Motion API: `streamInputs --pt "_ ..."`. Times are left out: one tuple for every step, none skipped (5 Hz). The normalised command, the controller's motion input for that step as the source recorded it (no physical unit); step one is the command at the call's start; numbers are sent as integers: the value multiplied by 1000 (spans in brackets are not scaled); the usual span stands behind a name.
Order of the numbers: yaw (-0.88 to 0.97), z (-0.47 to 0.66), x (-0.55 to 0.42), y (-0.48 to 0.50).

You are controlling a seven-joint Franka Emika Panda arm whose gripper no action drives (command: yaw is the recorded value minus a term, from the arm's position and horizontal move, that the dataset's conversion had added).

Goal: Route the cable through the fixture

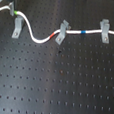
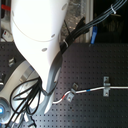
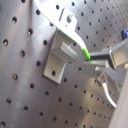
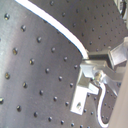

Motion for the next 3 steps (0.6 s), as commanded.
streamInputs --pt "0 30 0 0" --pt "0 394 -73 34" --pt "0 173 7 60"
